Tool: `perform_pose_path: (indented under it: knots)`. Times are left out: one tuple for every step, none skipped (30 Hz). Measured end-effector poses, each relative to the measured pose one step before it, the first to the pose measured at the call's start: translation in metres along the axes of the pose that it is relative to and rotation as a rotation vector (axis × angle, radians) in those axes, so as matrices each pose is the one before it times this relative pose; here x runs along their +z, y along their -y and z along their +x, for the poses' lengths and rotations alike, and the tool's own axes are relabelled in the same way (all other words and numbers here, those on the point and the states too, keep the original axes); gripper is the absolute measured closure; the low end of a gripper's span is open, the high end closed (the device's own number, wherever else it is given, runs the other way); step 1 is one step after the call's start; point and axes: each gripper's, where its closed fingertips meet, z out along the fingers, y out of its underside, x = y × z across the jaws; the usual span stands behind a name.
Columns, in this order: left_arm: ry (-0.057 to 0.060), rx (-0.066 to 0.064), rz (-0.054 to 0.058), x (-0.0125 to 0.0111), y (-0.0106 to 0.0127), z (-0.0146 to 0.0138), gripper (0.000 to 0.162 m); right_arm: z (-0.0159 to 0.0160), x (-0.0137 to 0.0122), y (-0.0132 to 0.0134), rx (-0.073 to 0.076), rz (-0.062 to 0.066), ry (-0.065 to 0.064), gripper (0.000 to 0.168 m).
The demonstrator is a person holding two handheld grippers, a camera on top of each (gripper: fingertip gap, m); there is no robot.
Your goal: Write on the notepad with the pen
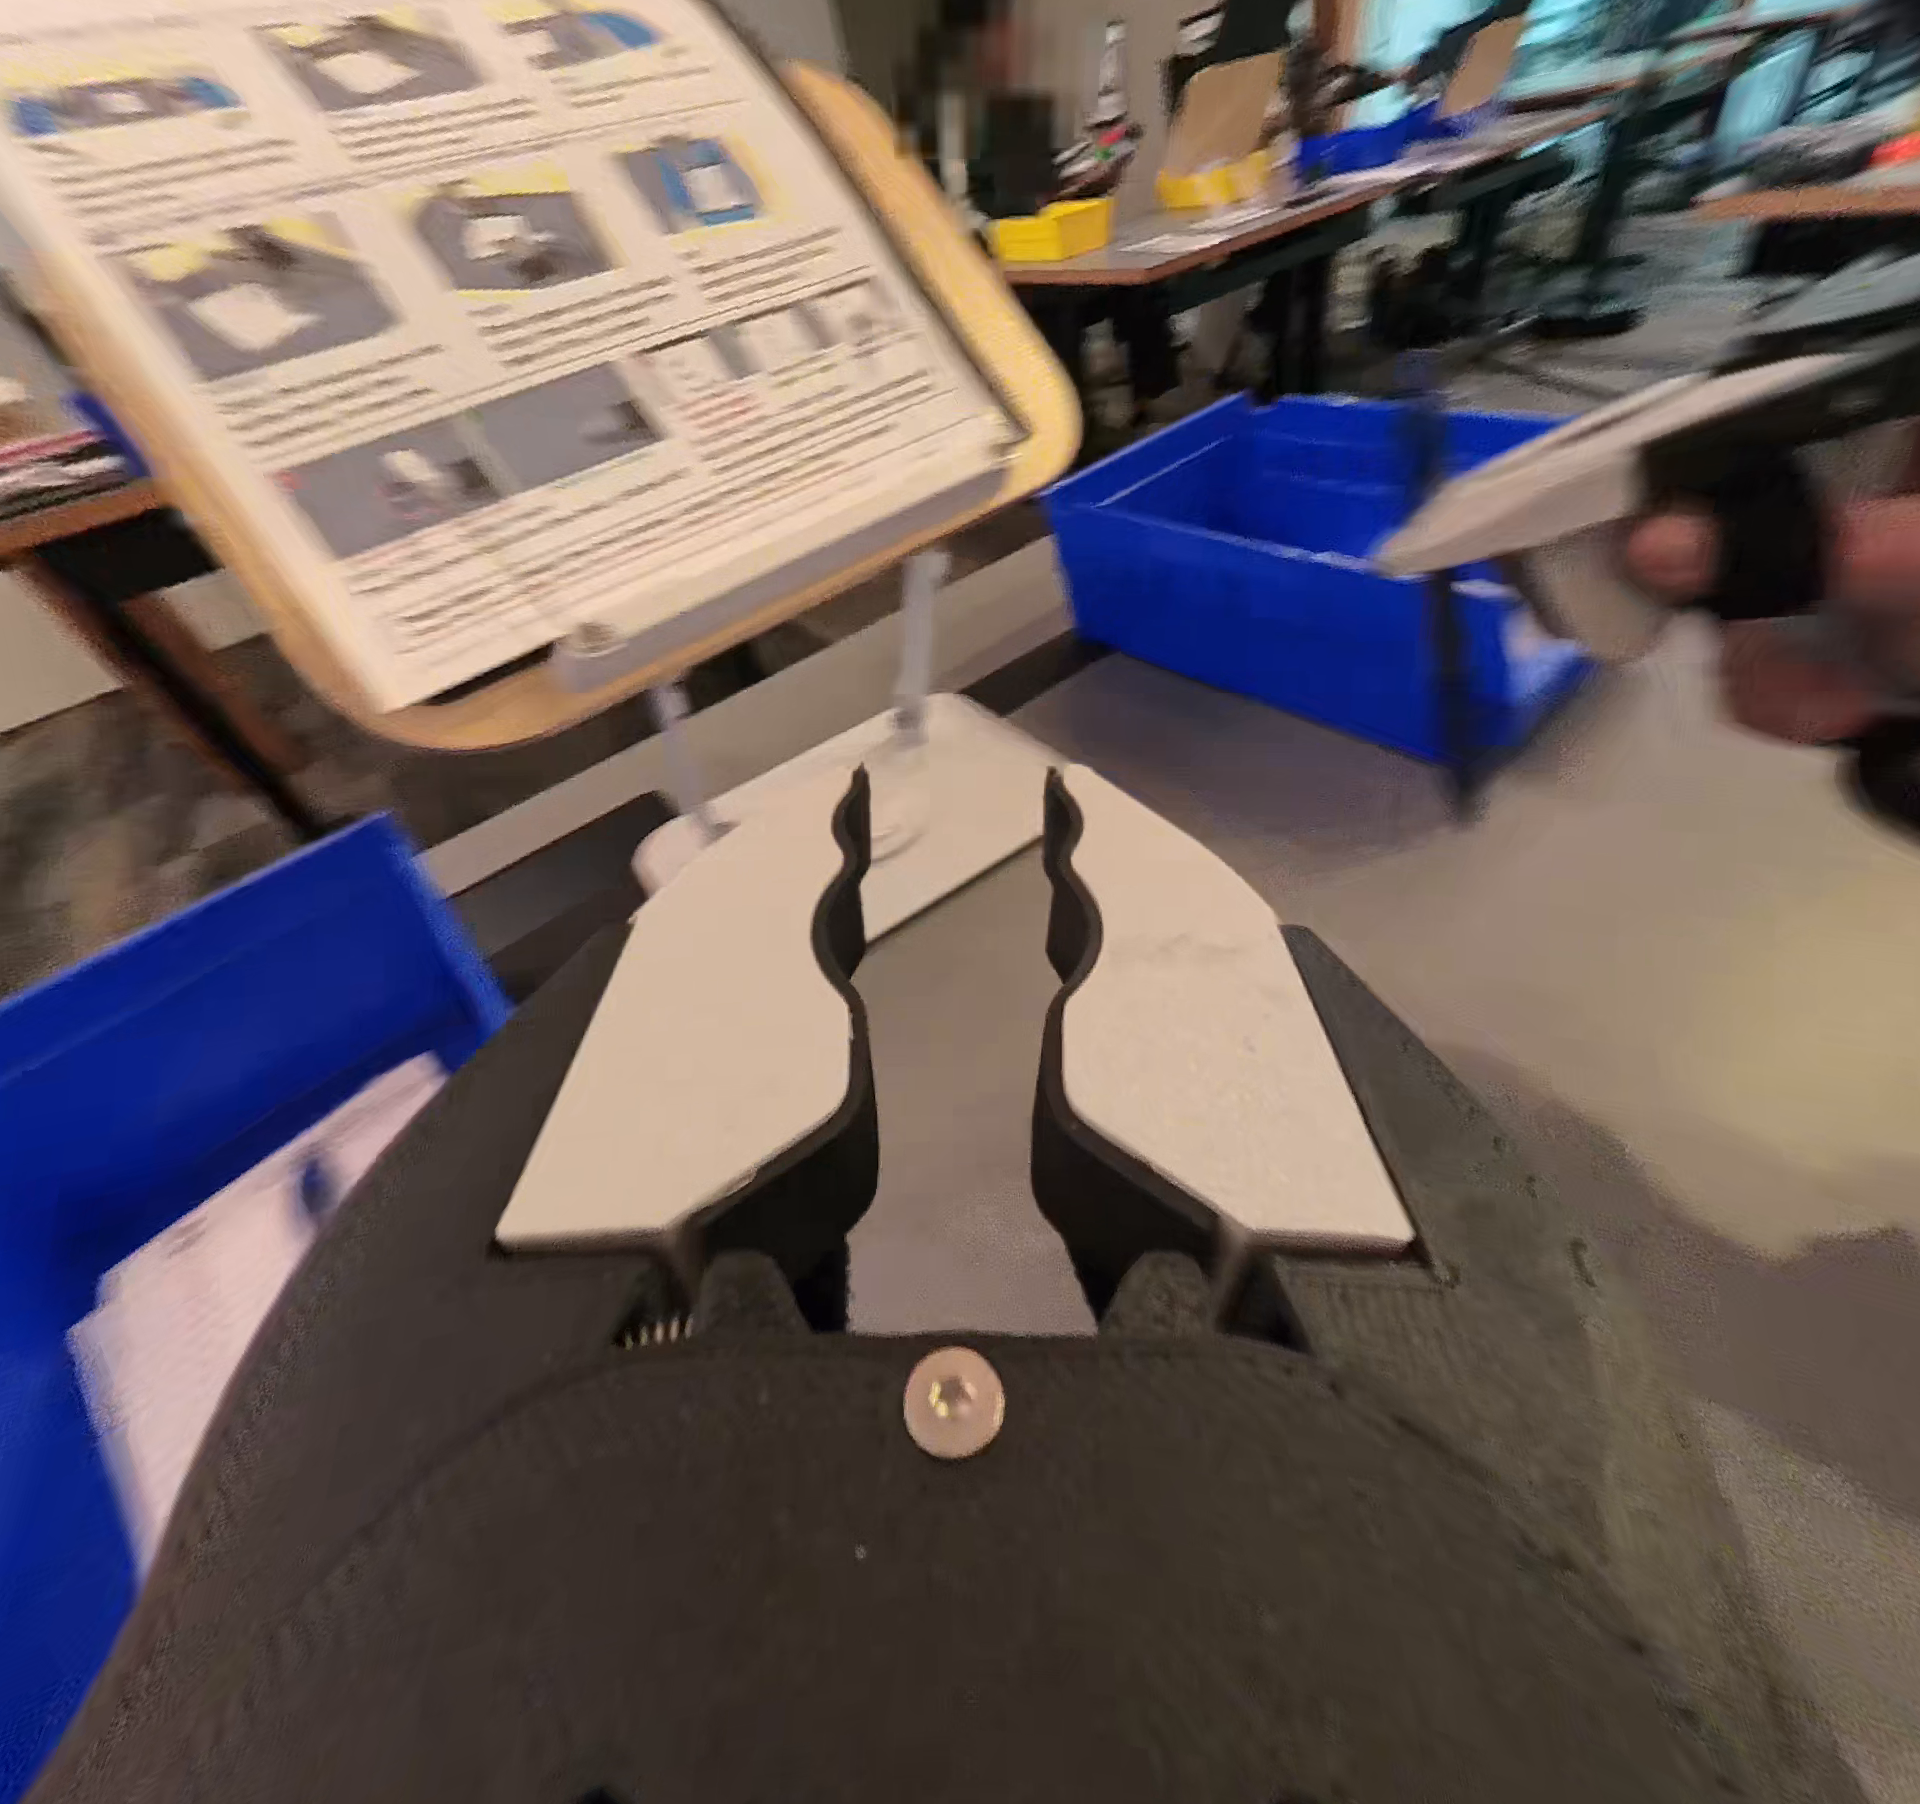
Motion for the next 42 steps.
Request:
perform_pose_path:
  knots:
    - [0.0546, 0.0141, -0.0109, -0.00243, -0.00138, -0.02006, 0.131, 0.01636, -0.00488, -0.0087, 0.0085, -0.0555, -0.0558, 0.158]
    - [0.0329, 0.0082, 0.0039, -0.00119, -0.00034, -0.01662, 0.134, 0.01403, -0.00221, -0.01104, 0.0274, -0.0625, -0.0343, 0.158]
    - [0.0092, -0.0061, -0.0056, 0.00094, -0.00223, -0.01283, 0.135, 0.01312, 0.00002, -0.01255, 0.0256, -0.0706, -0.0291, 0.158]
    - [-0.0039, -0.0159, -0.0163, 0.00316, -0.00403, -0.01, 0.135, 0.01126, 0.00106, -0.01079, 0.0273, -0.0498, -0.0218, 0.158]
    - [0.0084, -0.0145, -0.0187, 0.00411, -0.00534, -0.01002, 0.135, 0.00946, 0.00252, -0.01094, 0.0284, -0.0494, -0.0168, 0.158]
    - [0.0098, -0.0131, -0.0113, 0.00381, -0.00479, -0.00823, 0.135, 0.01034, 0.00391, -0.01202, 0.0149, -0.0572, -0.0333, 0.158]
    - [0.008, -0.0069, 0.0002, 0.0033, -0.00363, -0.00595, 0.137, 0.00884, 0.00485, -0.01039, 0.0095, -0.0467, -0.0317, 0.158]
    - [0.0056, -0.0041, -0.0058, 0.00372, -0.00473, -0.00386, 0.137, 0.0036, 0.00578, -0.00946, 0.0161, -0.0426, -0.0015, 0.158]
    - [0.0007, -0.0033, -0.012, 0.00372, -0.00532, -0.00205, 0.138, 0.00113, 0.00648, -0.00989, 0.0125, -0.0501, 0.0078, 0.158]
    - [0.0005, 0.0006, -0.0046, 0.00334, -0.00435, -0.00125, 0.139, 0.00143, 0.00648, -0.00926, 0.0008, -0.0508, -0.0053, 0.158]
    - [0.0035, 0.003, 0.0005, 0.00296, -0.00378, -0.00081, 0.14, 0.00161, 0.00576, -0.00759, -0.0004, -0.0435, -0.0108, 0.158]
    - [0.0024, 0.002, -0.0082, 0.00254, -0.00449, -0.00021, 0.14, 0.00168, 0.00501, -0.00681, 0.0008, -0.0436, -0.0136, 0.158]
    - [0.0021, -0.0001, -0.0091, 0.00222, -0.00435, -0.00006, 0.14, 0.00329, 0.00411, -0.0046, 0.0012, -0.0335, -0.0224, 0.158]
    - [-0.0011, -0.0015, -0.0039, 0.00183, -0.00308, 0.00062, 0.141, 0.00221, 0.00367, -0.00318, 0.0084, -0.0244, -0.0099, 0.158]
    - [-0.0107, -0.0024, -0.0142, 0.00154, -0.00271, 0.00209, 0.141, -0.00001, 0.00381, -0.00331, 0.0141, -0.0258, 0.0107, 0.158]
    - [-0.0012, 0.0066, -0.0194, 0.0008, -0.00224, 0.00051, 0.141, 0.00094, 0.00327, -0.00193, 0.0142, -0.0157, 0.0032, 0.158]
    - [0.0123, 0.01, -0.0088, -0.00036, -0.00082, -0.00151, 0.141, 0.00208, 0.00148, 0.00046, 0.0104, 0.0028, -0.0109, 0.158]
    - [0.0008, 0.0035, 0.0053, -0.00103, 0.00085, -0.00019, 0.141, 0.00081, -0.00001, 0.00133, 0.0056, 0.0071, -0.0063, 0.158]
    - [-0.0039, -0.0052, 0.0032, -0.00102, 0.00093, -0.00023, 0.142, 0.00044, 0.00004, 0.00048, 0.0053, 0.0019, -0.0042, 0.158]
    - [0.0035, -0.0081, -0.0055, -0.00103, 0.0, -0.00203, 0.142, 0.00137, 0.00011, 0.00115, 0.0032, 0.0081, -0.0083, 0.159]
    - [0.0033, -0.0023, -0.0054, -0.0016, 0.00053, -0.00223, 0.142, 0.00185, -0.00007, 0.00093, 0.0026, 0.0102, -0.0115, 0.159]
    - [0.0053, 0.0066, -0.0113, -0.00236, 0.00054, -0.003, 0.141, -0.00021, -0.00048, 0.00006, 0.0027, 0.0067, 0.0008, 0.159]
    - [0.0196, 0.0052, -0.017, -0.00382, 0.00068, -0.00642, 0.14, -0.0016, -0.0011, 0.00003, 0.001, 0.0069, 0.0074, 0.156]
    - [0.0155, -0.0019, -0.0124, -0.00498, 0.00171, -0.00758, 0.139, -0.00024, -0.00179, 0.00064, 0.0002, 0.011, -0.0061, 0.147]
    - [0.0126, -0.012, -0.009, -0.00564, 0.00183, -0.00919, 0.139, 0.00037, -0.00225, 0.00026, -0.0067, 0.0079, -0.013, 0.14]
    - [0.0213, -0.0183, -0.008, -0.00542, 0.00159, -0.01176, 0.138, 0.00024, -0.0029, 0.00015, -0.0125, 0.0043, -0.0135, 0.136]
    - [0.0176, -0.0157, -0.0171, -0.00433, 0.00001, -0.01221, 0.136, -0.00167, -0.0041, 0.00097, -0.0139, 0.0082, -0.0046, 0.131]
    - [0.0153, -0.0115, -0.0366, -0.00272, -0.00271, -0.01262, 0.136, -0.004, -0.00526, 0.00239, -0.0158, 0.0143, 0.0045, 0.13]
    - [0.0143, -0.0146, -0.0406, -0.00103, -0.00376, -0.01291, 0.136, -0.00416, -0.00585, 0.00451, -0.0231, 0.0228, -0.004, 0.13]
    - [-0.0085, -0.0232, -0.0569, 0.00217, -0.00646, -0.00961, 0.136, -0.00419, -0.0057, 0.00726, -0.0308, 0.0349, -0.0126, 0.131]
    - [-0.0249, -0.0317, -0.0792, 0.00636, -0.00983, -0.00684, 0.133, -0.00583, -0.00489, 0.0089, -0.0302, 0.0397, -0.0047, 0.133]
    - [-0.0253, -0.0312, -0.0787, 0.00979, -0.01032, -0.00548, 0.131, -0.00882, -0.00343, 0.00984, -0.028, 0.0414, 0.0132, 0.136]
    - [-0.0152, -0.0188, -0.0772, 0.01251, -0.01013, -0.00541, 0.127, -0.01023, -0.00219, 0.01089, -0.0302, 0.0455, 0.0197, 0.138]
    - [0.0107, 0.0011, -0.0768, 0.0142, -0.00998, -0.00736, 0.123, -0.0097, -0.0003, 0.00975, -0.0308, 0.0386, 0.0148, 0.142]
    - [0.0161, 0.0032, -0.083, 0.01529, -0.01058, -0.00729, 0.122, -0.00924, 0.00208, 0.00756, -0.0299, 0.0263, 0.0143, 0.145]
    - [-0.0083, -0.0088, -0.0651, 0.01554, -0.00781, -0.00288, 0.121, -0.00867, 0.00378, 0.0058, -0.0261, 0.0182, 0.0146, 0.146]
    - [-0.008, -0.0186, -0.0481, 0.01376, -0.00543, -0.00251, 0.123, -0.00751, 0.00473, 0.00352, -0.0183, 0.0082, 0.013, 0.148]
    - [0.0154, -0.0026, -0.0577, 0.01284, -0.00637, -0.00492, 0.124, -0.00689, 0.00502, 0.00199, -0.0169, 0.0025, 0.0132, 0.148]
    - [0.0257, 0.0049, -0.0573, 0.0115, -0.00588, -0.00492, 0.124, -0.00664, 0.00471, 0.00113, -0.0186, 0.0017, 0.0145, 0.148]
    - [0.0111, -0.0005, -0.0339, 0.00884, -0.00268, -0.0023, 0.124, -0.00624, 0.00459, -0.00012, -0.0145, -0.0034, 0.0165, 0.15]
    - [-0.0031, -0.0048, -0.0213, 0.00761, -0.00097, -0.00037, 0.126, -0.00508, 0.00422, -0.0005, -0.0105, -0.0044, 0.0142, 0.15]
    - [-0.0014, -0.0061, -0.0336, 0.00816, -0.0027, -0.00092, 0.126, -0.00396, 0.00351, -0.00008, -0.0116, 0.001, 0.0097, 0.151]
